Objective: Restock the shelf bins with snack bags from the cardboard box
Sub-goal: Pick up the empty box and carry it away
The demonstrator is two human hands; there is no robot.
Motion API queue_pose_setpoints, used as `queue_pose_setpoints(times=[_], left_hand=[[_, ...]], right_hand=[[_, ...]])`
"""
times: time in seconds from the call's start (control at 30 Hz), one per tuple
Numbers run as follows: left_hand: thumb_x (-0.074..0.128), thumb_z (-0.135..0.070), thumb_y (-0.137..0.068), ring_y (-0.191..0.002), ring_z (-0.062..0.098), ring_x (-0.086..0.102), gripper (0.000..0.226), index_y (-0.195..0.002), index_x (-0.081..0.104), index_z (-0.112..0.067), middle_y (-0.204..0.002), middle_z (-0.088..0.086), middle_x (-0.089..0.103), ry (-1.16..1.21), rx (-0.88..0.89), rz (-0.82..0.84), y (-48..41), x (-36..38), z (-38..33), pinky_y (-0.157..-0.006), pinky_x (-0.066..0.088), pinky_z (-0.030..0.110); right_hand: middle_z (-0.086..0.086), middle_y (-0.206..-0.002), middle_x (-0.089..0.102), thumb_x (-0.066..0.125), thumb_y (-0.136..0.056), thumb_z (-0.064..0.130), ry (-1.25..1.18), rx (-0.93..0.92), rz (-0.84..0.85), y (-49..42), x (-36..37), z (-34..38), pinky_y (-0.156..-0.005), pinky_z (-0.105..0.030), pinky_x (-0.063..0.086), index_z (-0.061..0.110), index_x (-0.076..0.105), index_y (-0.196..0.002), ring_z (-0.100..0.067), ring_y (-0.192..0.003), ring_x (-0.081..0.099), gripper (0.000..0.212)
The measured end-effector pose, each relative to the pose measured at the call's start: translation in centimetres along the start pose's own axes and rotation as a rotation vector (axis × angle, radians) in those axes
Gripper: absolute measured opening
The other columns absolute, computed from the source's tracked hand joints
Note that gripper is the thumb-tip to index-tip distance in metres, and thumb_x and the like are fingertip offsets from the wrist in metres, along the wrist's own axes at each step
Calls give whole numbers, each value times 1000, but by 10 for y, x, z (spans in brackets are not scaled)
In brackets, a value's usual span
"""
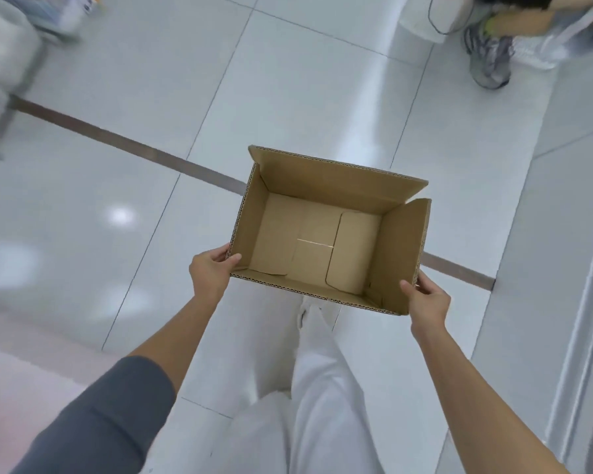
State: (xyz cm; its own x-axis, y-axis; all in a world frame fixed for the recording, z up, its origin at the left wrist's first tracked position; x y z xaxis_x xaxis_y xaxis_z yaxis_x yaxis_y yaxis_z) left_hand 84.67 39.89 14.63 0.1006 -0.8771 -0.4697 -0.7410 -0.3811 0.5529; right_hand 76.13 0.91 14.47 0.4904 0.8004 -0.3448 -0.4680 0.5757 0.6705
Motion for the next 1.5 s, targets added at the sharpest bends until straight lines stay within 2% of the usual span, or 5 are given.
queue_pose_setpoints(times=[0.43,0.57,0.7,1.17,1.5], left_hand=[[77,-16,-78,-86,7,69,31,-109,75,-15,-94,-1,76,88,-165,-184,-225,2,-197,-91,55,33],[76,-14,-80,-89,9,66,33,-113,72,-11,-98,-1,73,111,-192,-233,-312,4,-280,-84,48,21],[75,-17,-81,-95,9,66,36,-117,70,-12,-106,1,73,116,-212,-252,-403,0,-365,-90,48,23],[73,-12,-81,-92,9,67,33,-114,72,-11,-102,3,74,170,-170,-324,-732,43,-693,-90,51,25],[76,-12,-79,-104,14,67,35,-114,71,-8,-109,7,73,174,-143,-321,-975,76,-912,-92,49,23]], right_hand=[[-13,-113,70,68,-80,-2,213,-109,179,-173,216,317,-102,-38,50,18,69,-121,-15,-93,66,45],[-17,-119,63,65,-81,-6,224,-122,195,-221,290,413,-103,-40,48,21,71,-116,-32,-110,62,44],[-12,-108,72,63,-80,-5,237,-118,199,-269,364,515,-99,-39,50,26,72,-113,-16,-84,65,46],[1,-81,57,64,-78,-5,290,-173,254,-483,589,872,-70,-30,41,45,74,-73,-14,-74,48,51],[-1,-93,70,64,-79,-5,228,-175,237,-629,742,1121,-88,-37,53,29,73,-106,-17,-82,62,44]])
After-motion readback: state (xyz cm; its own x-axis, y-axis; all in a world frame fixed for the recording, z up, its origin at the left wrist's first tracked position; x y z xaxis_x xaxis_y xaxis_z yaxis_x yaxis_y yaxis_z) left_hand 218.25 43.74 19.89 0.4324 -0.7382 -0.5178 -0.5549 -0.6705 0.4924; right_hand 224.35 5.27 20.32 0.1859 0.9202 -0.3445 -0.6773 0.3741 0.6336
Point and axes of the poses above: each hand's wrist, its own y-axis away from the middle knuckle, its own x-axis out of the palm, z = x × y, the point moved 2 cm from there along -y, towards the middle knuckle
